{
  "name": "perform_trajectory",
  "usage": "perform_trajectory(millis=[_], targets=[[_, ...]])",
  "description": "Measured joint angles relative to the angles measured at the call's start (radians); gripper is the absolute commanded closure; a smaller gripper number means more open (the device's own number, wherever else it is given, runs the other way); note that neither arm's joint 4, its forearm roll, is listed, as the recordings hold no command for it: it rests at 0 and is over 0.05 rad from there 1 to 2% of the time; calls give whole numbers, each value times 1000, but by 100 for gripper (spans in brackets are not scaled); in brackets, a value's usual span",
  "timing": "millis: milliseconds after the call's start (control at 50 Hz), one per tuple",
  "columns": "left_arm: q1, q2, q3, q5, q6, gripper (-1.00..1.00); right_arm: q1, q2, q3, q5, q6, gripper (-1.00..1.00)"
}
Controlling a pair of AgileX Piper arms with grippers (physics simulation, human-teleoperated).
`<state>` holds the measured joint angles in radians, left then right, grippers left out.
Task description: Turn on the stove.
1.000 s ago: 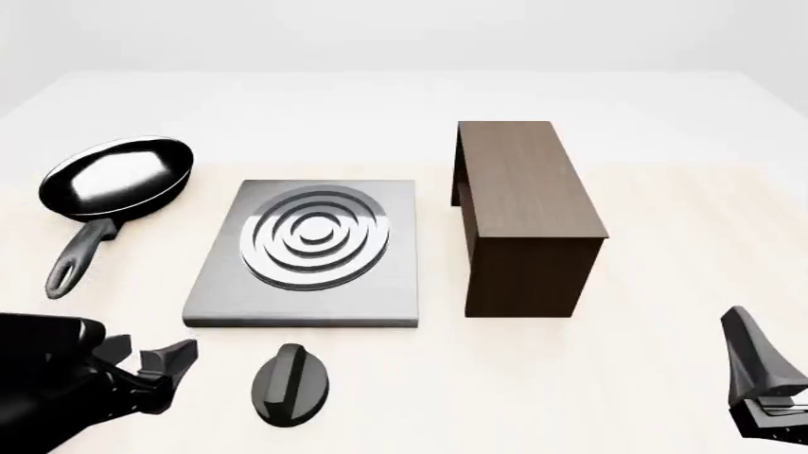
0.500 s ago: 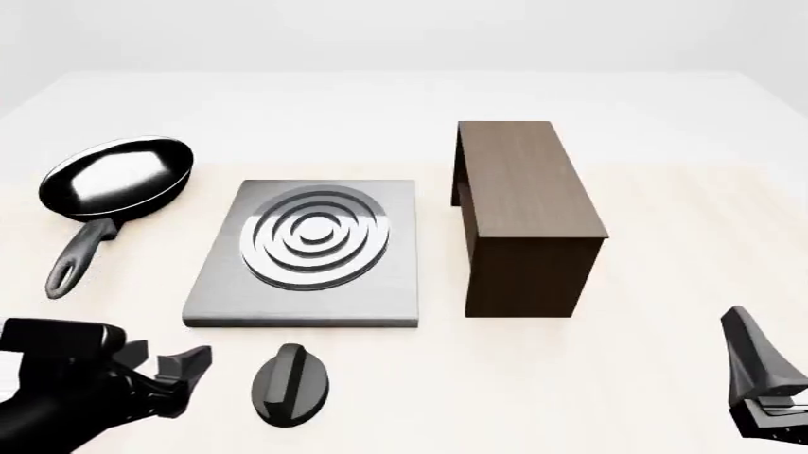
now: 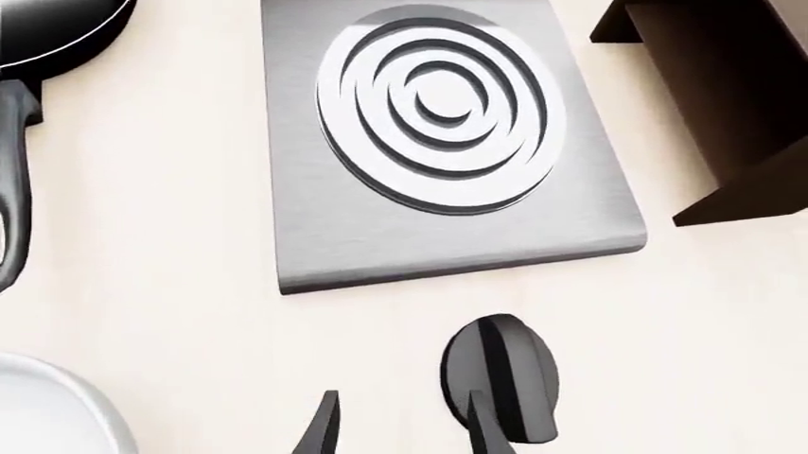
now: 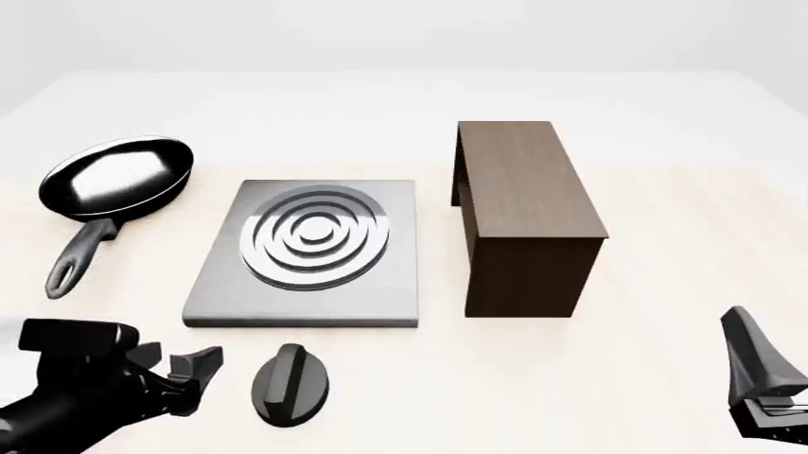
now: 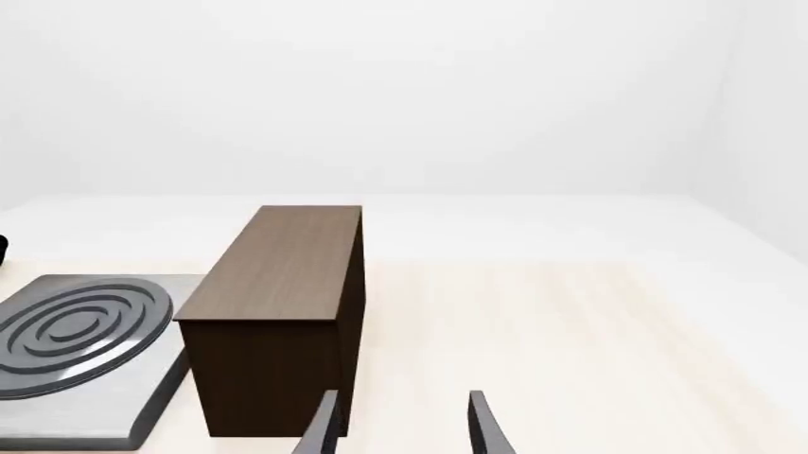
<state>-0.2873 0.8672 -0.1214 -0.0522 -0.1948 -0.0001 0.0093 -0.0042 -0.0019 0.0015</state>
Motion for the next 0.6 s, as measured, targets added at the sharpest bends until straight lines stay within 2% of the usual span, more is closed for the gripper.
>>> perform_trajectory(millis=[600], targets=[[-34, 118, 52, -132, -76, -100, 0, 0, 0, 0, 0, -100]])
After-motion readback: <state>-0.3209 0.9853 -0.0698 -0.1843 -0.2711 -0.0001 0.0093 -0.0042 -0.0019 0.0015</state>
